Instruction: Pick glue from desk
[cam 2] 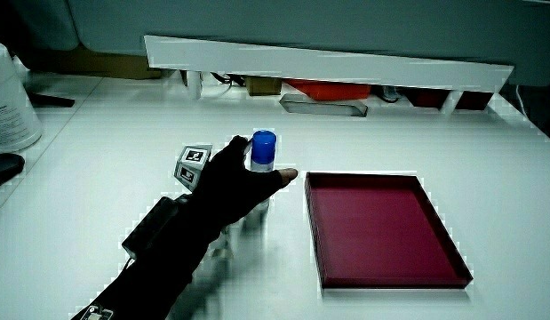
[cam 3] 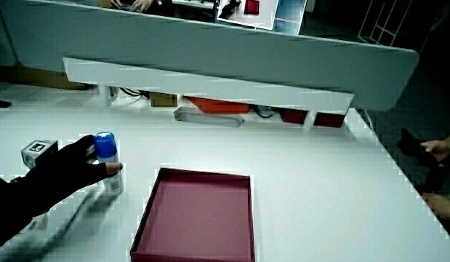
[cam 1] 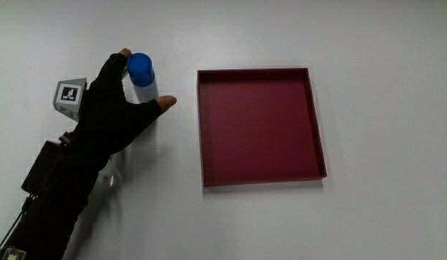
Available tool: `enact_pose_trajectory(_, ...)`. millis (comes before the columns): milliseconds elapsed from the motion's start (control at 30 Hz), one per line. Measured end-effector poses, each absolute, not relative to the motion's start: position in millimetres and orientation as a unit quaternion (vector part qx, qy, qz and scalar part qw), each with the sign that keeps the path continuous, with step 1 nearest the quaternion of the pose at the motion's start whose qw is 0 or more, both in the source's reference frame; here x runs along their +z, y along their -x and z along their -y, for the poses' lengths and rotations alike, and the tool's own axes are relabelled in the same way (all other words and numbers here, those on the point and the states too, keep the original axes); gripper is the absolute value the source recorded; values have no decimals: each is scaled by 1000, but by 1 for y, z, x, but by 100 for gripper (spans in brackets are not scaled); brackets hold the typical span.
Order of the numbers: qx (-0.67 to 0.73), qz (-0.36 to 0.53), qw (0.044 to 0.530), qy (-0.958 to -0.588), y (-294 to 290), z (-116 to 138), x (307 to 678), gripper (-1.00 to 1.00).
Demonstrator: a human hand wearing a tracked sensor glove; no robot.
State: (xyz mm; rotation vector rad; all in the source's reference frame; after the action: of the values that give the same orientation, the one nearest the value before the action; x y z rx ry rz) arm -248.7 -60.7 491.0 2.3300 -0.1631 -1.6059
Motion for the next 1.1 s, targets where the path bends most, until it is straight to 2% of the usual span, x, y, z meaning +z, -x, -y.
enact_pose_trajectory(167,-561,61,146,-812,249,60,494,0)
enact_pose_trajectory(667,-557,77,86,-823,259,56,495,100)
enact_pose_trajectory(900,-552,64,63,-829,260,53,489,100)
enact_pose_trajectory(1100,-561,20,61,-825,241,59,459,100)
